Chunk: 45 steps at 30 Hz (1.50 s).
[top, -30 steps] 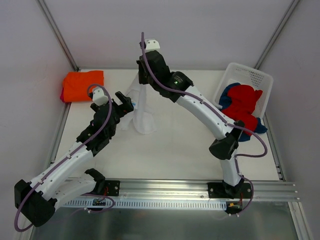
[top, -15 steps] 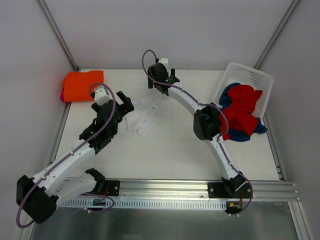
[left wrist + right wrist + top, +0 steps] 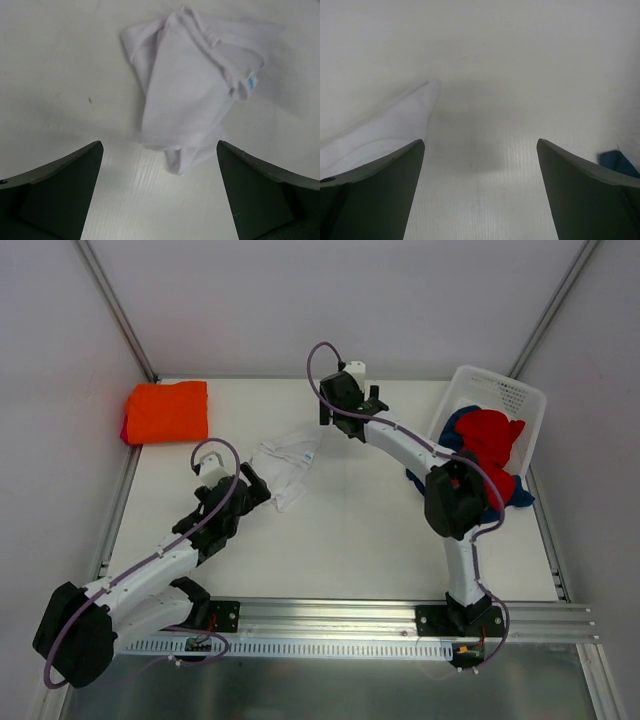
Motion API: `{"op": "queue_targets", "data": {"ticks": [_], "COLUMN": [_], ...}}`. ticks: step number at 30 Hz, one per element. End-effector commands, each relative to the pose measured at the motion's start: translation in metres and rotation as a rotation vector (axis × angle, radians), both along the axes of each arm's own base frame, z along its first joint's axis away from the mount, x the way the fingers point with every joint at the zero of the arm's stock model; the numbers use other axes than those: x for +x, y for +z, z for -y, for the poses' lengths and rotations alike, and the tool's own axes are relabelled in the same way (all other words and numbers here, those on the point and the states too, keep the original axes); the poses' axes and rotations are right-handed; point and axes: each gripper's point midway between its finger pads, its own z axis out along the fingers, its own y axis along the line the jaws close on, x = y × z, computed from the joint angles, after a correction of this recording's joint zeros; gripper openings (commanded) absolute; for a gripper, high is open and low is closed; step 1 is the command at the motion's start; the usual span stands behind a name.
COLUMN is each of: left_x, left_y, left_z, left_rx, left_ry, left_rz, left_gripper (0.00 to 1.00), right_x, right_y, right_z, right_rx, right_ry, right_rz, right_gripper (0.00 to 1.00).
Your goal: Fold and stack the t-shirts
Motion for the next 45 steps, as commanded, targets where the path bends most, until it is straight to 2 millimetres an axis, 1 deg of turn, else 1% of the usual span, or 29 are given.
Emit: {"op": "queue_targets", "data": {"ticks": [1,2,3,4,5,6,7,8,9,10,11,12,13,14,15,17,19,20,23,27,32,36,40,41,42,44,45], "left_x": [0.0,0.003,0.005,0.008,0.014,0.016,0.022,0.026,0.032,0.035,0.037,0.042,0.044,0.046,0.05,0.053,0.056,0.057,0.06,0.058,0.055,0.053,0.048,0.05,0.049,0.049,0.049], "left_y": [-0.023,-0.03,-0.036,-0.039,-0.042,-0.042,-0.037,-0.039,-0.033,-0.032,-0.034,-0.03,-0.035,-0.036,-0.033,-0.039,-0.038,-0.043,-0.044,-0.049,-0.051,-0.048,-0.048,-0.046,-0.051,-0.054,-0.059], "left_z": [0.011,0.014,0.013,0.012,0.014,0.014,0.016,0.016,0.018,0.019,0.021,0.024,0.026,0.027,0.03,0.032,0.035,0.035,0.038,0.033,0.027,0.025,0.021,0.022,0.02,0.022,0.022], "left_rx": [-0.189,-0.257,-0.289,-0.3,-0.293,-0.282,-0.273,-0.265,-0.267,-0.269,-0.272,-0.28,-0.286,-0.29,-0.3,-0.308,-0.321,-0.32,-0.33,-0.333,-0.318,-0.326,-0.289,-0.285,-0.273,-0.276,-0.275], "left_ry": [-0.036,-0.082,-0.083,-0.083,-0.094,-0.101,-0.105,-0.102,-0.102,-0.101,-0.105,-0.111,-0.106,-0.105,-0.107,-0.102,-0.101,-0.1,-0.096,-0.062,-0.034,-0.026,-0.014,-0.017,-0.01,-0.012,-0.01], "left_rz": [0.049,0.035,0.028,0.021,0.021,0.019,0.029,0.025,0.038,0.041,0.035,0.044,0.025,0.021,0.032,0.011,0.014,0.0,-0.011,-0.031,-0.039,-0.033,-0.042,-0.038,-0.054,-0.064,-0.081], "left_gripper": [0.99,0.99,0.99,0.99,0.99,0.99,0.99,0.99,0.99,0.99,0.99,0.99,0.99,0.98,0.98,0.98,0.98,0.98,0.97,0.96,0.95,0.94,0.94,0.94,0.94,0.94,0.93], "right_x": [-0.031,-0.038,-0.049,-0.056,-0.06,-0.065,-0.072,-0.075,-0.076,-0.08,-0.082,-0.083,-0.085,-0.086,-0.087,-0.088,-0.089,-0.089,-0.089,-0.087,-0.086,-0.085,-0.085,-0.084,-0.084,-0.083,-0.083], "right_y": [0.061,0.059,0.044,0.052,0.052,0.051,0.049,0.047,0.047,0.046,0.047,0.045,0.043,0.043,0.042,0.04,0.038,0.037,0.035,0.029,0.023,0.02,0.018,0.018,0.017,0.015,0.013], "right_z": [0.018,0.018,0.023,0.027,0.03,0.035,0.041,0.045,0.049,0.054,0.057,0.06,0.063,0.065,0.066,0.069,0.072,0.075,0.08,0.085,0.083,0.082,0.08,0.08,0.08,0.079,0.077], "right_rx": [0.123,0.138,0.126,0.146,0.148,0.143,0.131,0.119,0.108,0.098,0.088,0.082,0.074,0.071,0.069,0.059,0.049,0.039,0.034,0.031,0.035,0.029,0.03,0.032,0.031,0.034,0.034], "right_ry": [-0.028,-0.01,-0.005,-0.005,-0.006,-0.01,-0.013,-0.014,-0.023,-0.03,-0.039,-0.044,-0.048,-0.052,-0.054,-0.062,-0.068,-0.075,-0.086,-0.101,-0.097,-0.101,-0.097,-0.099,-0.102,-0.1,-0.098], "right_rz": [0.075,0.06,0.025,0.034,0.034,0.032,0.028,0.026,0.029,0.025,0.031,0.029,0.027,0.027,0.026,0.024,0.019,0.018,0.013,0.0,-0.016,-0.031,-0.036,-0.036,-0.038,-0.044,-0.049], "right_gripper": [1.0,1.0,1.0,0.99,1.0,0.99,1.0,1.0,0.99,1.0,0.99,0.99,0.99,0.99,1.0,0.99,0.99,0.99,1.0,1.0,0.99,0.99,0.99,0.99,0.99,0.99,1.0]}}
